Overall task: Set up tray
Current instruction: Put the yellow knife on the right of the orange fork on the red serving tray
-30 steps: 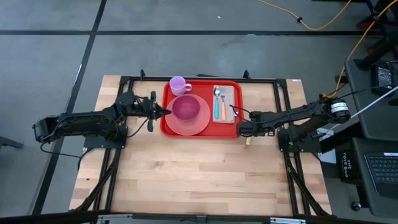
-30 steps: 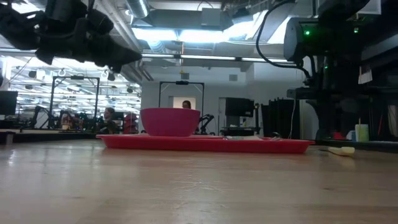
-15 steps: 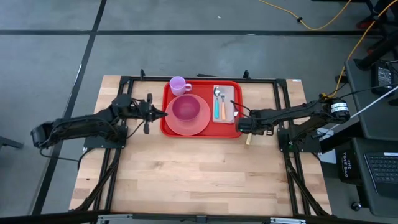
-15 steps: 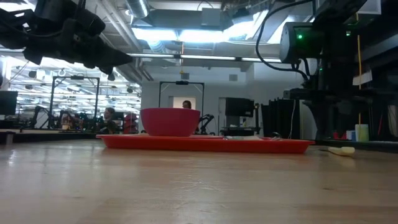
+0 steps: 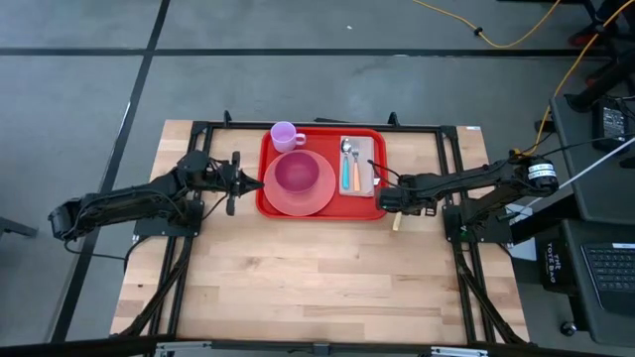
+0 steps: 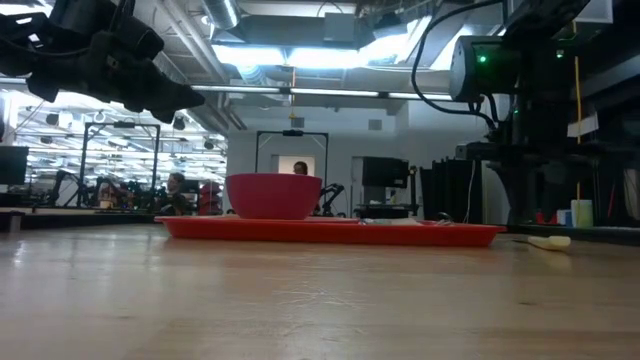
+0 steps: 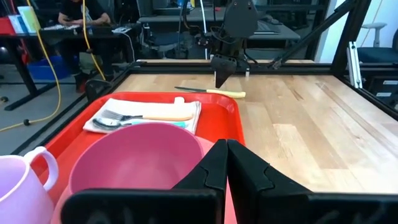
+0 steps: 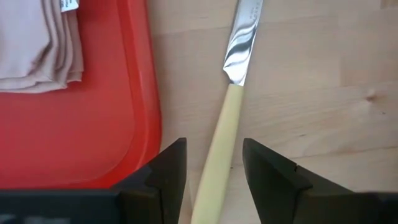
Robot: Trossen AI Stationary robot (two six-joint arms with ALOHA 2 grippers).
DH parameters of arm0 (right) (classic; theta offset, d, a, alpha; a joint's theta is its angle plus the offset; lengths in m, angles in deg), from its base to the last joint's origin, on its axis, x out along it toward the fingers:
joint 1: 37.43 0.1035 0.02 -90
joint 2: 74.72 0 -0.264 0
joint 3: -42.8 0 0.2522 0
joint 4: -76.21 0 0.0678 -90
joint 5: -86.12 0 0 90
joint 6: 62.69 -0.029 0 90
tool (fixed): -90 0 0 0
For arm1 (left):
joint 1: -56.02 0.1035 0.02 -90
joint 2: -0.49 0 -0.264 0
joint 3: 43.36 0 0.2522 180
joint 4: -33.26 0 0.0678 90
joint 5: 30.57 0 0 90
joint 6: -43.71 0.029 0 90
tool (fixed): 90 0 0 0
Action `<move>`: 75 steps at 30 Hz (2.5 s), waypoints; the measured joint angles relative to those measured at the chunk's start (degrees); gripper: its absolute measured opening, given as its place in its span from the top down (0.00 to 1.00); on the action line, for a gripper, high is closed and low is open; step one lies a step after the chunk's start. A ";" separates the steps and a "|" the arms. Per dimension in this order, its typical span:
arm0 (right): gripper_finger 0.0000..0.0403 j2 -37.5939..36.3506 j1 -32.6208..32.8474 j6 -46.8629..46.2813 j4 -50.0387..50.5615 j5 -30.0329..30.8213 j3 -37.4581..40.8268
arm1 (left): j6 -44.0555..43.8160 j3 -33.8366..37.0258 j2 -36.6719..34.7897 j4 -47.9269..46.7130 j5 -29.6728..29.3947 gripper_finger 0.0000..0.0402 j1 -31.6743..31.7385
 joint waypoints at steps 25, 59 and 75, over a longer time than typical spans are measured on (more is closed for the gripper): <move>0.60 4.48 -0.98 -0.32 -8.42 -3.14 5.84 | -3.47 0.00 -0.14 -1.28 0.02 0.99 -0.04; 0.83 1.75 -0.48 0.13 -7.26 -3.34 6.69 | -3.58 0.00 -0.14 -2.67 0.02 0.99 -0.04; 0.85 -13.40 4.01 12.13 -2.35 1.73 6.84 | -3.58 0.00 -0.14 -2.60 0.02 0.99 -0.04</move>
